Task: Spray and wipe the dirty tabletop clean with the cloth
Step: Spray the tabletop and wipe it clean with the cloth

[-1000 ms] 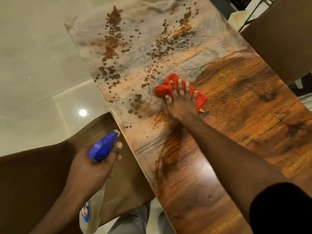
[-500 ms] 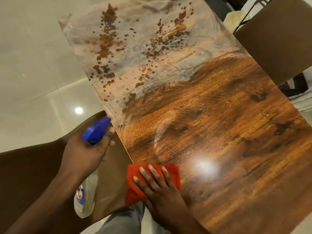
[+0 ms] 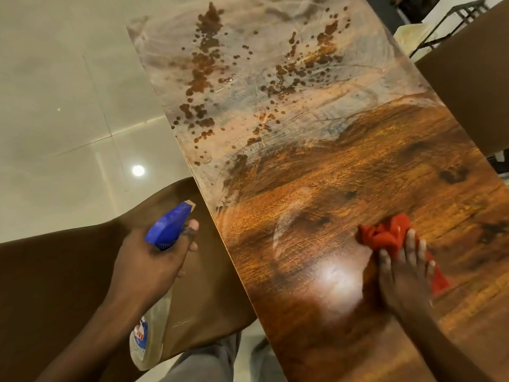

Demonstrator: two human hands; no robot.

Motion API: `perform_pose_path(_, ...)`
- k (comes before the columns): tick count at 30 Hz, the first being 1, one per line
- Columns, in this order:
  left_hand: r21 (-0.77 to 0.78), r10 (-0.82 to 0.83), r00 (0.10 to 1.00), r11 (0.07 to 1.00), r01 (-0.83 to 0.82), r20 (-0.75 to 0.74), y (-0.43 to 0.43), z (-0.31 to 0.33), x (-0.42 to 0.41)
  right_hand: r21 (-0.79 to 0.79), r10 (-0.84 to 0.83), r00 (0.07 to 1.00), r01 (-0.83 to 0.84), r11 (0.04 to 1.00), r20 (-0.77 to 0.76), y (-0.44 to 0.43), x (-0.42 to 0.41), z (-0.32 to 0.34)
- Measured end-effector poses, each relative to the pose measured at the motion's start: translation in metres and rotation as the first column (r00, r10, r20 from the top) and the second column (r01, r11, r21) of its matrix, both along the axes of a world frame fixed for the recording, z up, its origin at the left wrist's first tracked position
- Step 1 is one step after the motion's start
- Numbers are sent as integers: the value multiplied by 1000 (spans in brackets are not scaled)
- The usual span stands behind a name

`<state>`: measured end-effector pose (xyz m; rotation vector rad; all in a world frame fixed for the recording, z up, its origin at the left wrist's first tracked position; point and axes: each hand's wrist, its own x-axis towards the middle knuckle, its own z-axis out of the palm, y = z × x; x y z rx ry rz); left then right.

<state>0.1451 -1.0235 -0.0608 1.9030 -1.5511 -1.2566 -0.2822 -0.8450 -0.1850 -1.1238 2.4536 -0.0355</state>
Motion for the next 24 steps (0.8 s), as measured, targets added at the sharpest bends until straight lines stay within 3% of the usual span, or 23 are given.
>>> perform_pose_path(2, 15, -2, 1000, 1000, 2, 0, 2, 0, 3, -4, -62, 998, 62, 998, 6, -70, -17, -3)
perform_pose_path(5, 5, 9, 1000, 1000, -9, -15, 4, -3, 7, -47, -1, 1000, 0, 999, -22, -165, -14, -14)
perform_pose_path(9, 18, 43, 999, 999, -43, -7, 3, -4, 9, -31, 228, 974, -228, 973, 7, -261, 51, -24)
perform_pose_path(12, 20, 59, 998, 998, -60, 23, -1, -3, 9, -45, 456, 889, -454, 890, 40, -291, 126, -26)
perform_pose_path(17, -23, 59, 994, 998, -57, 87, -5, -1, 8, -64, 742, 668, -739, 670, 55, -272, 210, -23)
perform_pose_path(24, -43, 68, 995, 997, -64, 79, -5, 2, 5, -143, 859, 512, -849, 509, 18, -114, 216, -16)
